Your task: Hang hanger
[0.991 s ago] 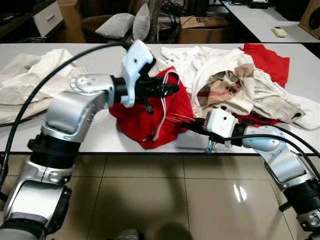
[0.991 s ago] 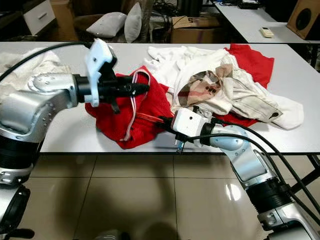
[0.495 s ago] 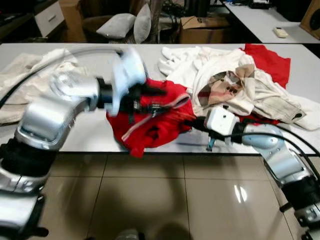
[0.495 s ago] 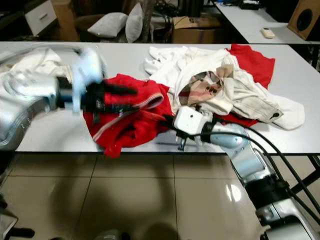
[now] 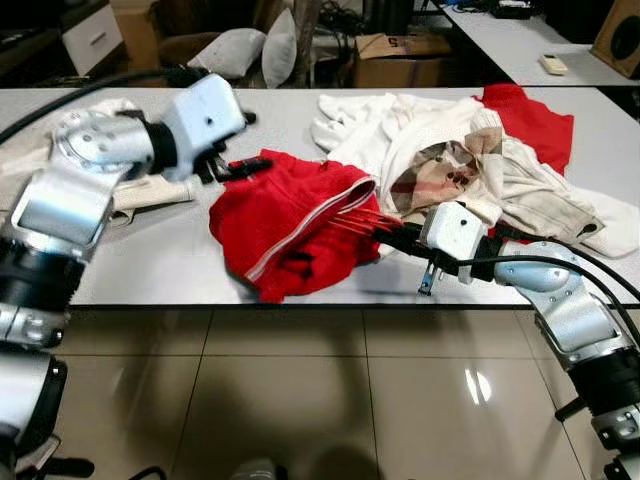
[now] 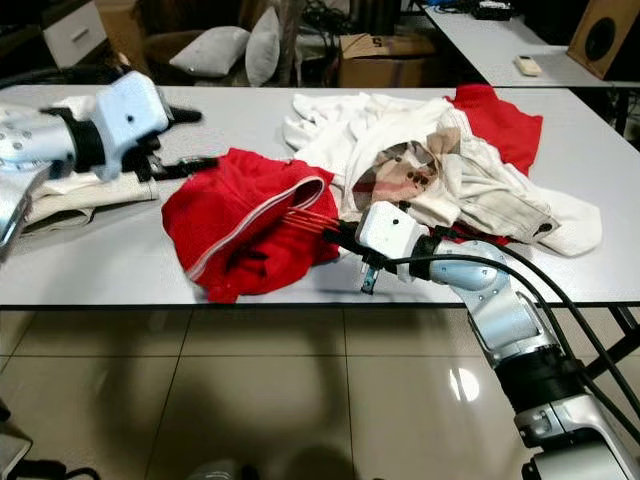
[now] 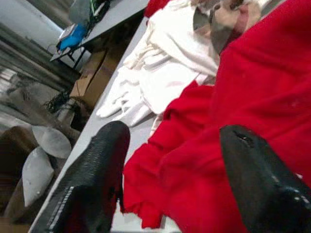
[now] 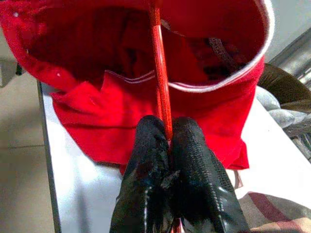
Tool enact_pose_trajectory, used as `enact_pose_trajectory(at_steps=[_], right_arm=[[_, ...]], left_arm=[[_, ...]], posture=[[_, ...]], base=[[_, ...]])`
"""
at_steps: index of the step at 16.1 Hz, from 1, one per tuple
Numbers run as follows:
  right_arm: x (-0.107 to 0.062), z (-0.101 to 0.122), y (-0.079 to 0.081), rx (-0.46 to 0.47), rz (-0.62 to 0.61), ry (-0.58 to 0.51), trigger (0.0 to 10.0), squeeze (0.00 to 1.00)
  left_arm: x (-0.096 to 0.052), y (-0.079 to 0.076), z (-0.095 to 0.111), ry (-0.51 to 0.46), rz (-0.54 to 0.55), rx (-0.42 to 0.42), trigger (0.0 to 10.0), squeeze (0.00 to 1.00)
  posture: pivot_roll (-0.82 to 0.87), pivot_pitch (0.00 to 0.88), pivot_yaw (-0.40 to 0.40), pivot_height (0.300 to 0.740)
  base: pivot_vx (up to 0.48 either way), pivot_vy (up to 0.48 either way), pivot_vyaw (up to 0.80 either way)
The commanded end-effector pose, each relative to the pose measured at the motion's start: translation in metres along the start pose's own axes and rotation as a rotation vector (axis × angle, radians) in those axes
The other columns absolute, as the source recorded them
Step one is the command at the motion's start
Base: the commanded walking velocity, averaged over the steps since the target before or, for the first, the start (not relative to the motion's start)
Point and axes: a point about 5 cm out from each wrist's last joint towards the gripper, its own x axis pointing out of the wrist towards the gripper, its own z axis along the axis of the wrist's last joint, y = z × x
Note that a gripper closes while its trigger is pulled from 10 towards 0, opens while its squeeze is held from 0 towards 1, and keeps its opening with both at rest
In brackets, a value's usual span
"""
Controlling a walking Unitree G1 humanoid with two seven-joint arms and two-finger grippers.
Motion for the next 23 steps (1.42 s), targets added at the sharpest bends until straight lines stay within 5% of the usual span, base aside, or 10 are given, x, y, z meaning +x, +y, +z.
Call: enact_pose_trajectory(at_steps=[1,3,5,10,13,15,18,19,20,23], right_arm=[[-0.003,0.007,-0.007,-0.025,-0.024,-0.035,10.0,0.00],[-0.004,0.008,-0.014,-0.001,-0.093,-0.040,10.0,0.00],[-0.006,0.007,-0.018,0.019,-0.132,-0.034,10.0,0.00],[-0.004,-0.003,-0.016,0.243,-0.271,-0.060,10.0,0.00],[-0.003,-0.006,-0.012,0.348,-0.309,-0.086,10.0,0.00],[-0.003,-0.009,-0.014,0.543,-0.397,-0.150,10.0,0.00],[-0.003,-0.008,-0.013,0.610,-0.391,-0.180,10.0,0.00],[-0.003,-0.006,-0.013,0.629,-0.392,-0.199,10.0,0.00],[-0.003,-0.005,-0.014,0.639,-0.396,-0.208,10.0,0.00],[-0.006,0.002,-0.016,0.676,-0.382,-0.264,10.0,0.00]], left_arm=[[0.000,0.000,-0.003,0.029,-0.026,0.011,10.0,0.00],[0.007,-0.025,-0.013,-0.015,-0.143,-0.082,10.0,0.00],[0.011,-0.033,-0.010,-0.102,-0.130,-0.160,10.0,0.00],[0.017,-0.043,-0.015,-0.196,0.269,-0.230,10.0,0.00],[0.018,-0.056,-0.010,-0.251,0.366,-0.282,10.0,0.00],[0.008,-0.065,-0.010,-0.330,0.502,-0.347,10.0,0.00],[-0.008,-0.058,-0.012,-0.411,0.637,-0.401,10.0,0.00],[-0.012,-0.058,-0.014,-0.421,0.650,-0.431,10.0,0.39],[-0.012,-0.060,-0.014,-0.419,0.640,-0.441,10.0,1.00],[0.009,-0.085,-0.012,-0.345,0.488,-0.376,10.0,1.00]], posture=[[0.07,0.000,0.040,0.740],[0.07,0.000,0.052,0.740],[0.06,0.000,0.053,0.740],[0.07,0.000,0.014,0.740],[0.07,0.000,0.002,0.740],[0.06,0.000,-0.013,0.740],[0.06,0.000,-0.020,0.740],[0.06,0.000,-0.022,0.740],[0.07,0.000,-0.023,0.740],[0.07,0.000,-0.023,0.740]], base=[[0.000,0.000,0.00],[0.000,0.000,0.00],[0.000,0.000,0.00],[0.000,0.000,0.00],[0.000,0.000,0.00],[0.000,0.000,0.00],[0.000,0.000,0.00],[0.000,0.000,0.00],[0.000,0.000,0.00],[0.000,0.000,0.00]])
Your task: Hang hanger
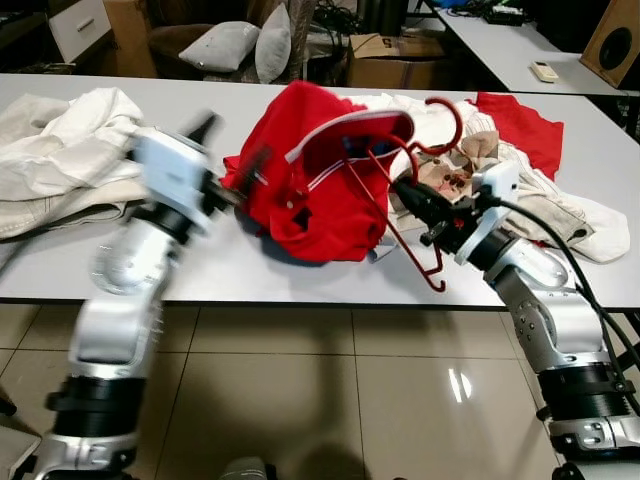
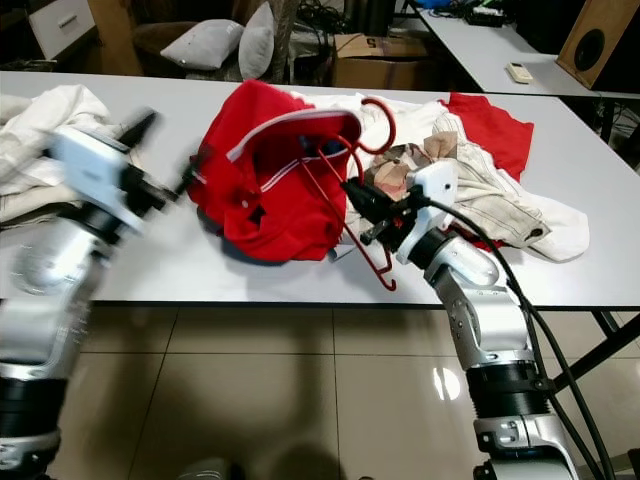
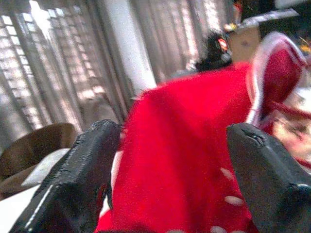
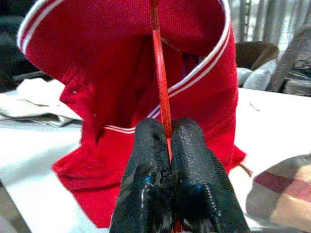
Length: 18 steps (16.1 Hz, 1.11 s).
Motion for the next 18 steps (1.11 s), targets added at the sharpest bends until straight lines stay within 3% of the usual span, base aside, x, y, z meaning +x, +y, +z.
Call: enact_pose_trajectory(at_steps=[1,2,4,7,10,13,14,15,16,18], right_arm=[[-0.004,0.008,-0.002,0.003,-0.004,-0.041,10.0,0.00],[-0.004,0.008,-0.002,0.003,-0.003,-0.041,10.0,0.00],[-0.006,0.011,0.003,0.019,0.025,-0.056,10.0,0.00],[-0.008,0.012,0.008,0.033,0.048,-0.060,10.0,0.00],[-0.009,0.012,0.007,0.034,0.039,-0.058,10.0,0.00],[-0.009,0.011,0.006,0.032,0.034,-0.047,10.0,0.00],[-0.009,0.009,0.006,0.029,0.029,-0.034,10.0,0.00],[-0.009,0.008,0.005,0.024,0.026,-0.024,10.0,0.00],[-0.009,0.008,0.005,0.023,0.025,-0.023,10.0,0.00],[-0.008,0.009,0.005,0.028,0.024,-0.027,10.0,0.00]], left_arm=[[0.003,-0.009,-0.005,0.019,-0.028,0.014,10.0,0.64],[0.006,-0.013,-0.007,0.021,-0.025,0.010,10.0,0.00],[0.013,-0.020,-0.012,0.026,-0.018,0.006,10.0,0.00],[0.027,-0.019,-0.012,0.015,0.040,0.006,10.0,0.00],[0.034,-0.025,-0.008,-0.008,0.001,0.007,10.0,0.00],[0.034,-0.034,-0.005,-0.040,-0.045,-0.074,10.0,0.00],[0.031,-0.039,-0.005,-0.051,-0.093,-0.176,10.0,0.00],[0.025,-0.042,-0.011,-0.020,-0.146,-0.181,10.0,0.00],[0.022,-0.042,-0.015,0.003,-0.166,-0.161,10.0,0.00],[0.012,-0.039,-0.037,0.126,-0.172,-0.020,10.0,0.00]], posture=[[0.06,0.000,-0.020,0.740],[0.06,0.000,-0.019,0.740],[0.06,0.000,-0.015,0.740],[0.05,0.000,-0.012,0.740],[0.05,0.000,-0.002,0.740],[0.05,0.000,-0.002,0.740],[0.05,0.000,-0.003,0.740],[0.05,0.000,-0.005,0.740],[0.05,0.000,-0.006,0.740],[0.05,0.000,-0.008,0.740]], base=[[0.000,0.000,0.00],[0.000,0.000,0.00],[0.000,0.000,0.00],[0.000,0.000,0.00],[0.000,0.000,0.00],[0.000,0.000,0.00],[0.000,0.000,0.00],[0.000,0.000,0.00],[0.000,0.000,0.00],[0.000,0.000,0.00]])
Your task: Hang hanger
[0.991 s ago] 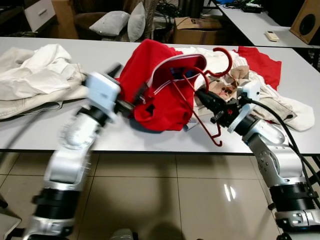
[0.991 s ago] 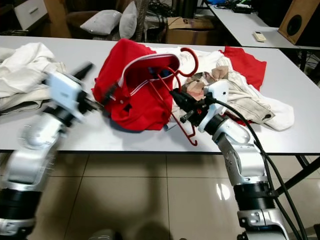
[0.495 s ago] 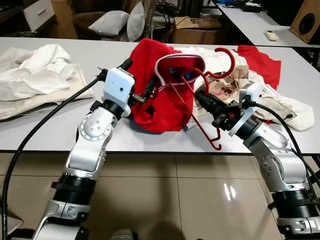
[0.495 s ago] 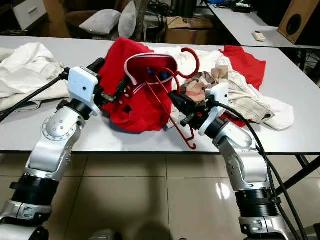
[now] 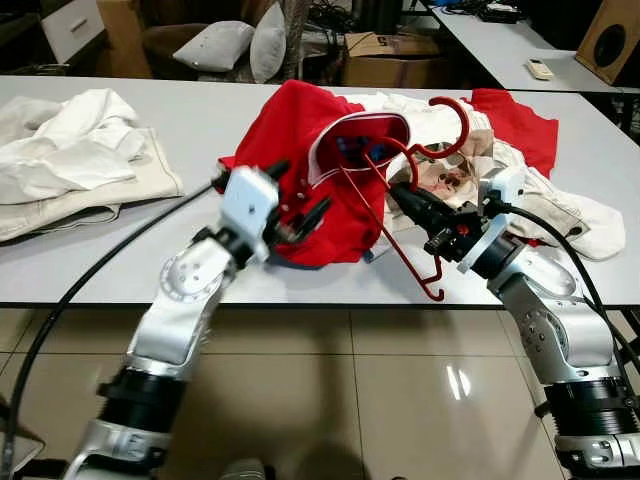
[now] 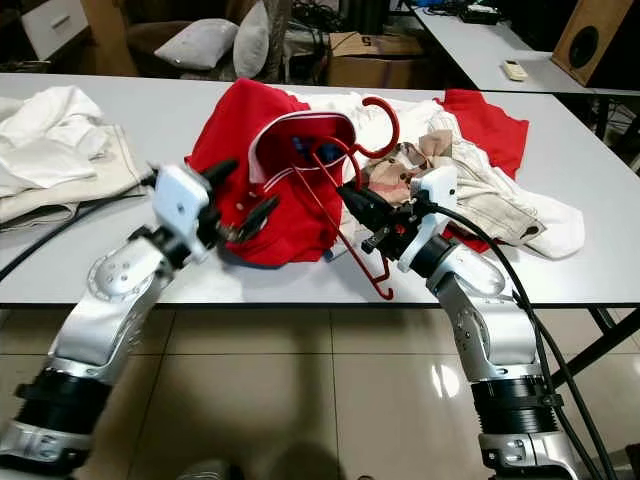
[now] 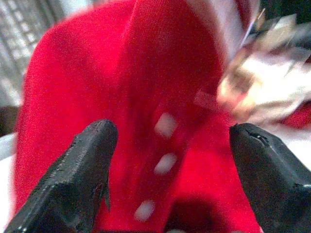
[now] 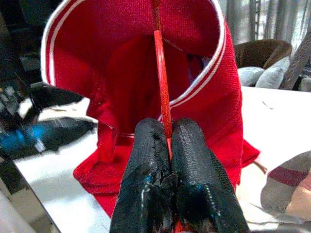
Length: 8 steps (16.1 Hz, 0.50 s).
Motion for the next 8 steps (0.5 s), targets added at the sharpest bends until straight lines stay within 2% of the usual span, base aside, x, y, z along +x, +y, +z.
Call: enact_pose_trajectory(at_steps=[1,6,8], right_arm=[[0.002,0.008,-0.001,-0.011,0.001,-0.024,10.0,0.00],[0.003,0.001,0.011,0.018,0.035,-0.019,10.0,0.00],[0.004,0.000,0.014,0.026,0.033,-0.021,10.0,0.00]], left_arm=[[-0.002,0.000,-0.012,0.038,0.058,0.002,10.0,0.00],[0.018,-0.006,-0.011,-0.015,0.142,-0.065,10.0,0.00],[0.024,-0.004,-0.002,-0.077,0.186,-0.118,10.0,0.00]], posture=[[0.05,0.000,-0.013,0.740],[0.05,0.000,-0.007,0.740],[0.04,0.000,0.006,0.740]], base=[[0.000,0.000,0.00],[0.000,0.000,0.00],[0.000,0.000,0.00]])
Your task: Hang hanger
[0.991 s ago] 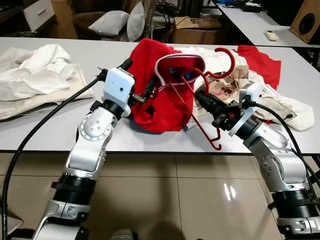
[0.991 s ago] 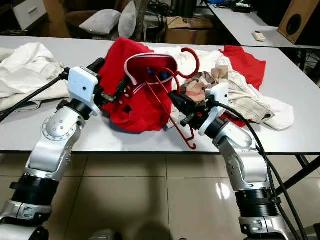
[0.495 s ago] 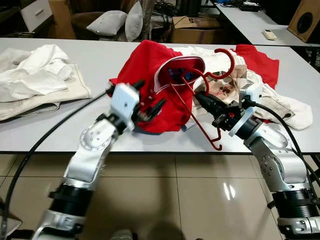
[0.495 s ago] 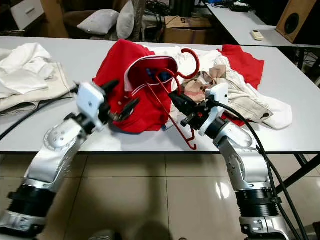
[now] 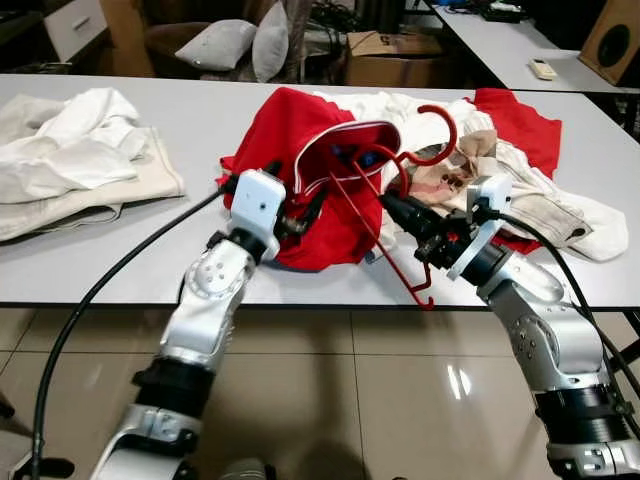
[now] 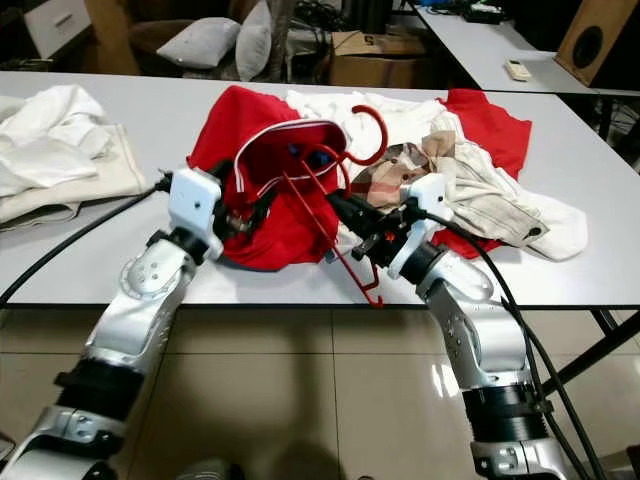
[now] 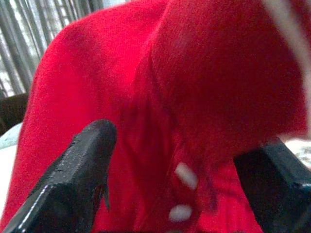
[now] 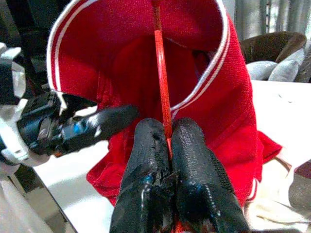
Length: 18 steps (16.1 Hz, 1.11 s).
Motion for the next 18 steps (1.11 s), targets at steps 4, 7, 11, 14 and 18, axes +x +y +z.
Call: enact_pose_trajectory(at_steps=[4,7,11,14,18], right_arm=[[0.000,0.004,0.003,-0.009,-0.008,-0.022,10.0,0.00],[0.000,0.003,0.004,-0.009,-0.004,-0.017,10.0,0.00],[0.001,0.001,0.005,-0.013,0.003,-0.009,10.0,0.00],[0.000,-0.001,0.006,-0.020,0.010,0.007,10.0,0.00],[-0.001,-0.002,0.004,-0.026,0.010,0.017,10.0,0.00]], left_arm=[[-0.003,0.009,-0.004,0.001,0.068,-0.010,4.1,0.00],[-0.003,0.012,-0.001,-0.027,0.078,-0.010,0.0,0.00],[0.000,0.013,0.001,-0.032,0.055,-0.017,0.0,0.00],[0.000,0.016,0.000,-0.033,0.064,-0.021,0.0,0.00],[0.002,0.020,0.005,-0.051,0.073,-0.012,0.0,0.00]], posture=[[0.04,0.000,0.012,0.740],[0.05,0.000,0.011,0.740],[0.05,0.000,0.010,0.740],[0.05,0.000,0.008,0.740],[0.05,0.000,0.007,0.740]], base=[[0.000,0.000,0.00],[0.000,0.000,0.00],[0.000,0.000,0.00],[0.000,0.000,0.00],[0.000,0.000,0.00]])
